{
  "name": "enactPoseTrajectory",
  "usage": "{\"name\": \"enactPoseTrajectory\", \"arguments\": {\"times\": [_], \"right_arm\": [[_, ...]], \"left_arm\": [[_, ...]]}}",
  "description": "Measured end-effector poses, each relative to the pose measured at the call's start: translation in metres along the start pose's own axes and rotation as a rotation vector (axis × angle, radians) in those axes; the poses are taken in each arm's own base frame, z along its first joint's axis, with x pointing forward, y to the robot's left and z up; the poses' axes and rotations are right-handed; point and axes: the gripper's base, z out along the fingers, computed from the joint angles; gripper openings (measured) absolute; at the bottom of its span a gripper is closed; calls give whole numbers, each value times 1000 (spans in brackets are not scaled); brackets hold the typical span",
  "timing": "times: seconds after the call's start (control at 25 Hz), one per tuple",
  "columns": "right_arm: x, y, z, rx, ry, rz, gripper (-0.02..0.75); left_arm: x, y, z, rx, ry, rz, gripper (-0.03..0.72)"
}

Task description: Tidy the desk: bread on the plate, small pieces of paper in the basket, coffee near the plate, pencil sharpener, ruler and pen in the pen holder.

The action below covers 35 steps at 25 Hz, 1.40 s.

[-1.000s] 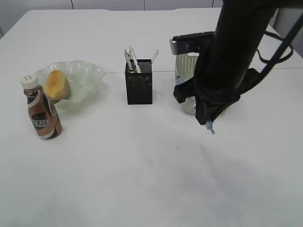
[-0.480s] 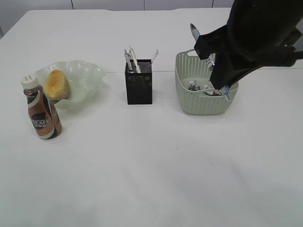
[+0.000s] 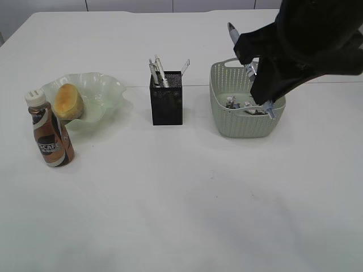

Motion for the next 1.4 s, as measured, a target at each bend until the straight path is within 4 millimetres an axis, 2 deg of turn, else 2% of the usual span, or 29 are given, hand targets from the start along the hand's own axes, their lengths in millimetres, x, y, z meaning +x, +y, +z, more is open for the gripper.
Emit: {"name": "enactPoseTrajectory", "arguments": {"times": [0.56,1.0,1.4], "right_arm": [[1,14,-1,-149,13,47,103],[1,24,-3,-271,24,89,103],[0,40,-9,-455,41,152,104]], "left_arm": [[0,0,0,4,0,105,316],[0,0,0,4,-1,346,316],[-2,-2,0,11,-26,542,317]]}}
